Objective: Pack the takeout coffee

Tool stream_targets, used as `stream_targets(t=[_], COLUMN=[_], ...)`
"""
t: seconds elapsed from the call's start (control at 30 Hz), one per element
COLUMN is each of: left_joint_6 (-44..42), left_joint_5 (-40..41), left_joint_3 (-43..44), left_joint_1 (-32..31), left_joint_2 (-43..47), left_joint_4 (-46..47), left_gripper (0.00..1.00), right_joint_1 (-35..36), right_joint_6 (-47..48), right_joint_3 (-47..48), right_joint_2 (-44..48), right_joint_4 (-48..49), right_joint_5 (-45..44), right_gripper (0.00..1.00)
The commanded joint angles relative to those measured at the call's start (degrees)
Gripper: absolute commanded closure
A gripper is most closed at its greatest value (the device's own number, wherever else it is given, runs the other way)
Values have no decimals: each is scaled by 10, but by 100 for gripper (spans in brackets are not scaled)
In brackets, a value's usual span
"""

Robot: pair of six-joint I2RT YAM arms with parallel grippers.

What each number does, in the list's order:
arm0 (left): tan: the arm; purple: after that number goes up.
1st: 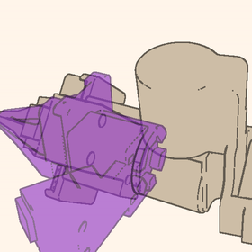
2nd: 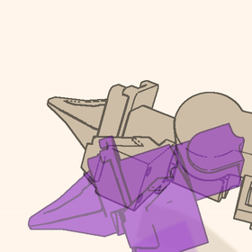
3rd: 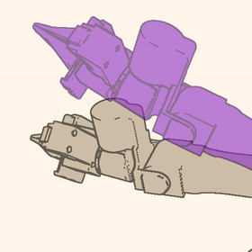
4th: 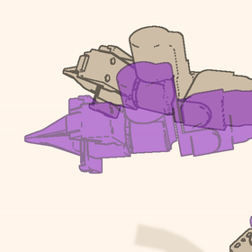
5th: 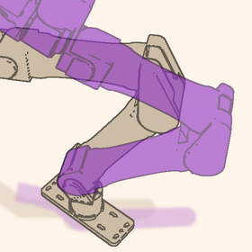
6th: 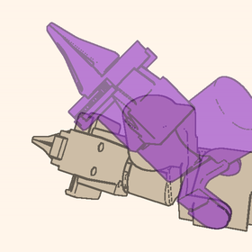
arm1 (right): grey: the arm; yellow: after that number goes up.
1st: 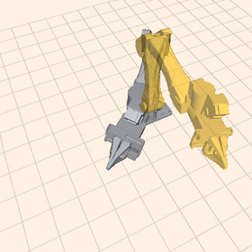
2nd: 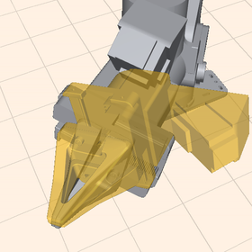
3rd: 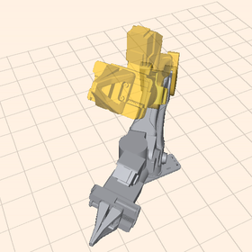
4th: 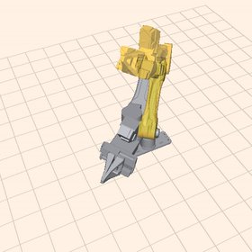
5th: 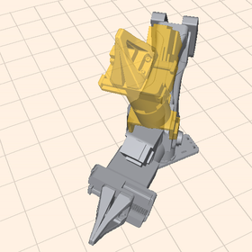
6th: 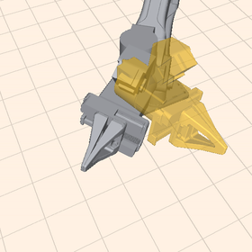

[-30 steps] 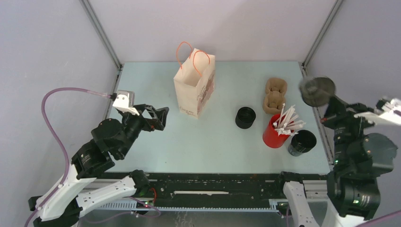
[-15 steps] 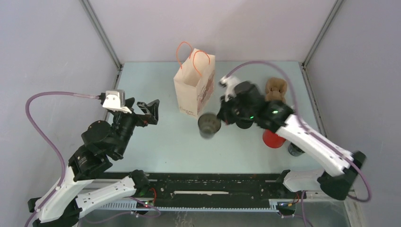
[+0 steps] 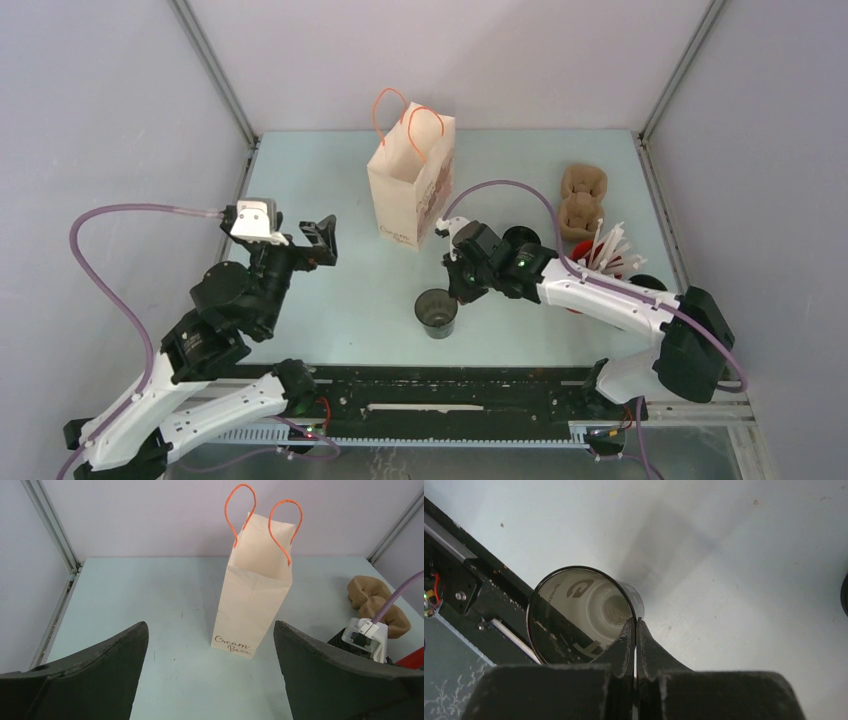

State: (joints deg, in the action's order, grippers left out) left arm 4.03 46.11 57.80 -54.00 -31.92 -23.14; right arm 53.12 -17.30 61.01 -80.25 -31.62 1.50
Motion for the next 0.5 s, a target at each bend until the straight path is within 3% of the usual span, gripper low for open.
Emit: stream_targets(t=[0.0,0.47], left_joint_6=[-7,-24], left_joint_5=[1,11], left_joint_3=[-11,-23], left_joint_1=[-1,-1], left_joint_2=[-7,3], left_joint_4=[22,23], left_gripper=[0,0], right_joint_1=[-16,-4], right_joint_6=[-24,-34], right_joint_3=[-24,-62], right_joint_2=[-5,-17], right_joint_4=[103,137], right_joint_5=[-14,-60], right_gripper=[100,98])
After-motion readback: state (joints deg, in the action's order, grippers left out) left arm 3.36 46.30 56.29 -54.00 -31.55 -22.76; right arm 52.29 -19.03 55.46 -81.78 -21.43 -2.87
